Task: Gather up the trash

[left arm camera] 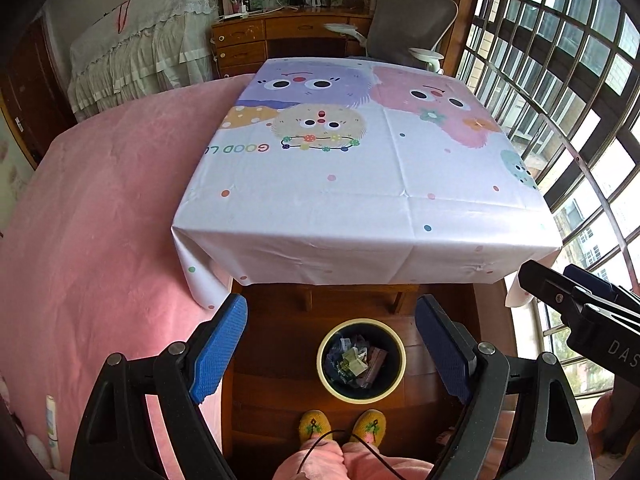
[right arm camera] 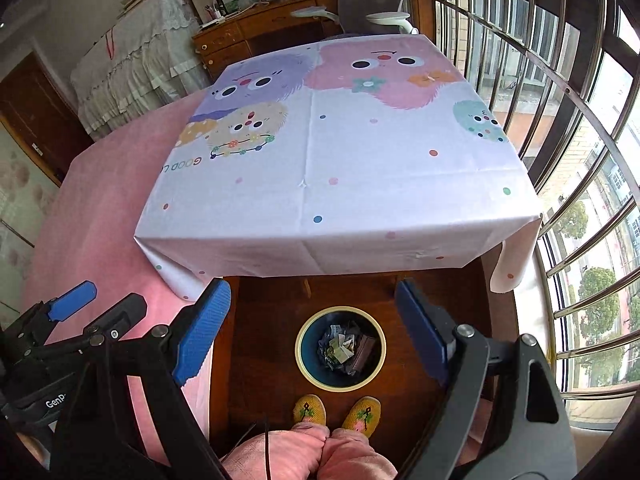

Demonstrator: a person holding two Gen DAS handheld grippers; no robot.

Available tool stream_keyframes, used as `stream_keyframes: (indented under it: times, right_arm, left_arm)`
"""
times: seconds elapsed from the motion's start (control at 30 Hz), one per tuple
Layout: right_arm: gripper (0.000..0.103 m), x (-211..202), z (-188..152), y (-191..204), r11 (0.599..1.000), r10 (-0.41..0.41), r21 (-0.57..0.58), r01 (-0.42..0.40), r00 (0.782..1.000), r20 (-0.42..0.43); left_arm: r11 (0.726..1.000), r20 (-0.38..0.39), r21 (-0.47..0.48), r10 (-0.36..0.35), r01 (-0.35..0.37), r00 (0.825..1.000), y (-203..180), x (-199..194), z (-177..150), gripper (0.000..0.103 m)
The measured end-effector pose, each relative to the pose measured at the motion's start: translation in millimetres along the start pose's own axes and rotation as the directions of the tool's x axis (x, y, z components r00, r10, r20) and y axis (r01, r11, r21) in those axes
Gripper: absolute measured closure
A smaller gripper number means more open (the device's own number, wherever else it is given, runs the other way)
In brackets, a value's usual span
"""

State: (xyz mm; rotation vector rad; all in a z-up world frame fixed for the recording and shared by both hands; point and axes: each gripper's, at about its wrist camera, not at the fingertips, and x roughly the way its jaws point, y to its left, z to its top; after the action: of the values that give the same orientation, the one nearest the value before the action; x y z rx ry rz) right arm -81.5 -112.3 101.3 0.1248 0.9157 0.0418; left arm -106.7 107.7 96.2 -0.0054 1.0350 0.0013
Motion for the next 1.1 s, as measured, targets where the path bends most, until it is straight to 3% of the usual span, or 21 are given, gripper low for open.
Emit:
stream_keyframes:
  times: [0.43, 0.77, 1.1]
  right_arm:
    - [0.02, -40.2, -9.8, -1.6, 1.0, -0.021, -0.002, 0.021, 0.997, 0.079]
    - [0.02, -55.0, -15.1, 2.6, 0.999, -0.031, -0.034, 0.035, 0.992, 0.122]
    - [0.02, -52.0, -16.7, 2.2, 0.999, -0.031, -0.041, 0.035, 0.993, 0.112]
  left_arm:
    - [0.999, 0.064, 0.024, 0.02, -0.022, 0.998, -16.3, -33.3, 0.9, 0.016]
    - [1.0, 0.055, 0.02, 0.017, -0.019, 0.998, -24.2, -30.8, -2.9, 0.016]
    - [1.0, 0.052, 0.028, 0.007, -0.009, 0.999, -27.5, -24.2, -2.2, 0.016]
